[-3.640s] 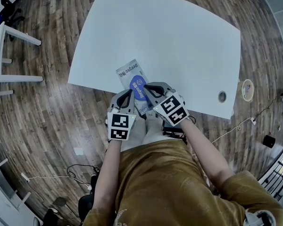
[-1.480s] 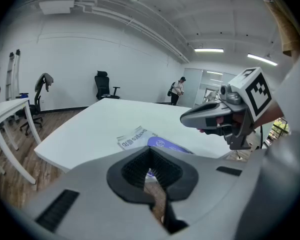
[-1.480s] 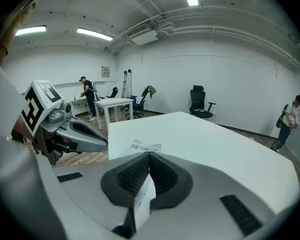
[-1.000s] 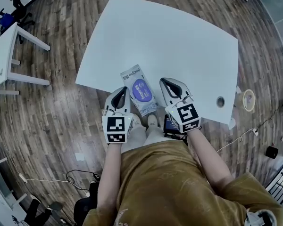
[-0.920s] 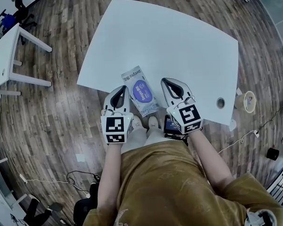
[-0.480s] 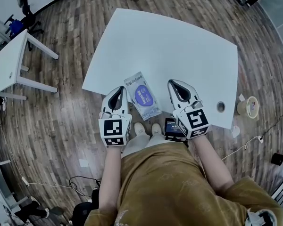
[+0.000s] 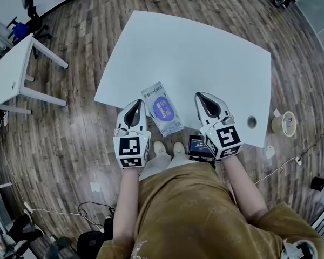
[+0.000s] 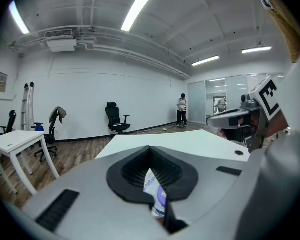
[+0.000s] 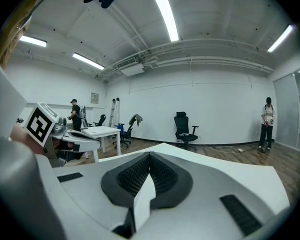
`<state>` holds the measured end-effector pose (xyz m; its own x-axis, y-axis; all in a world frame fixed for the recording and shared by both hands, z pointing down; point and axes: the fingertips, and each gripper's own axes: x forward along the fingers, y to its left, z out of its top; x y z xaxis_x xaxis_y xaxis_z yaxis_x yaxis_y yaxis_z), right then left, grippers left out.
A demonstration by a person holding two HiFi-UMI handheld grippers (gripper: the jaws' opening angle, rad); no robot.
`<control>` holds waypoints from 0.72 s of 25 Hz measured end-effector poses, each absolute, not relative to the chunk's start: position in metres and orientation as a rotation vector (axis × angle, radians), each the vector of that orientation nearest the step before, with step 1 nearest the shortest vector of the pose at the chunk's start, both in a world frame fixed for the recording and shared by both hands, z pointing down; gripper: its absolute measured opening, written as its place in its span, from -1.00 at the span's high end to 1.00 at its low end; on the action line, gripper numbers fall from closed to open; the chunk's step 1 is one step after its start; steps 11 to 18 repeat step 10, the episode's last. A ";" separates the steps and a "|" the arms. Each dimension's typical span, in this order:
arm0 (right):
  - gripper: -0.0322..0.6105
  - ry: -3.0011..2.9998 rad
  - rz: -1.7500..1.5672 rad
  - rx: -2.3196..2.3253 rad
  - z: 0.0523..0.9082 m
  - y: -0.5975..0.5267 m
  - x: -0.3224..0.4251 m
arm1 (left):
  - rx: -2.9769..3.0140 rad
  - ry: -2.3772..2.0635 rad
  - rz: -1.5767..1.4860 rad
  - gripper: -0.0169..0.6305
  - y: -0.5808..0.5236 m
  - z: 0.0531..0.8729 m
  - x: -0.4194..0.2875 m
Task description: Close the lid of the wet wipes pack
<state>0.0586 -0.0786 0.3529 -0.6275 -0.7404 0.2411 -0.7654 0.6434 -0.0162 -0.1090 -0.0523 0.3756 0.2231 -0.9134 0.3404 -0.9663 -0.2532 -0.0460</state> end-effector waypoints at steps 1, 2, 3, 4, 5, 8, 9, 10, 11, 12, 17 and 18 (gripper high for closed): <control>0.88 -2.651 0.172 1.230 0.353 -0.078 0.059 | 2.314 -1.800 0.452 0.96 -0.052 0.376 -0.109; 0.88 -2.650 0.173 1.230 0.354 -0.078 0.059 | 2.314 -1.801 0.454 0.96 -0.051 0.375 -0.108; 0.88 -2.650 0.174 1.231 0.353 -0.077 0.060 | 2.314 -1.802 0.452 0.96 -0.051 0.374 -0.108; 0.88 -2.650 0.175 1.233 0.353 -0.076 0.060 | 2.315 -1.804 0.450 0.96 -0.050 0.373 -0.107; 0.88 -2.650 0.176 1.234 0.352 -0.075 0.060 | 2.316 -1.804 0.447 0.96 -0.049 0.373 -0.107; 0.88 -2.648 0.175 1.230 0.352 -0.072 0.060 | 2.318 -1.801 0.444 0.96 -0.046 0.373 -0.106; 0.88 -2.648 0.176 1.227 0.352 -0.072 0.059 | 2.318 -1.800 0.445 0.96 -0.046 0.373 -0.106; 0.88 -2.647 0.176 1.224 0.353 -0.071 0.059 | 2.318 -1.799 0.447 0.96 -0.045 0.374 -0.106; 0.88 -2.647 0.176 1.224 0.353 -0.071 0.059 | 2.318 -1.799 0.447 0.96 -0.045 0.374 -0.106; 0.88 -2.647 0.176 1.224 0.353 -0.071 0.059 | 2.318 -1.799 0.447 0.96 -0.045 0.374 -0.106; 0.88 -2.647 0.176 1.224 0.353 -0.071 0.059 | 2.318 -1.799 0.447 0.96 -0.045 0.374 -0.106; 0.88 -2.647 0.176 1.224 0.353 -0.071 0.059 | 2.318 -1.799 0.447 0.96 -0.045 0.374 -0.106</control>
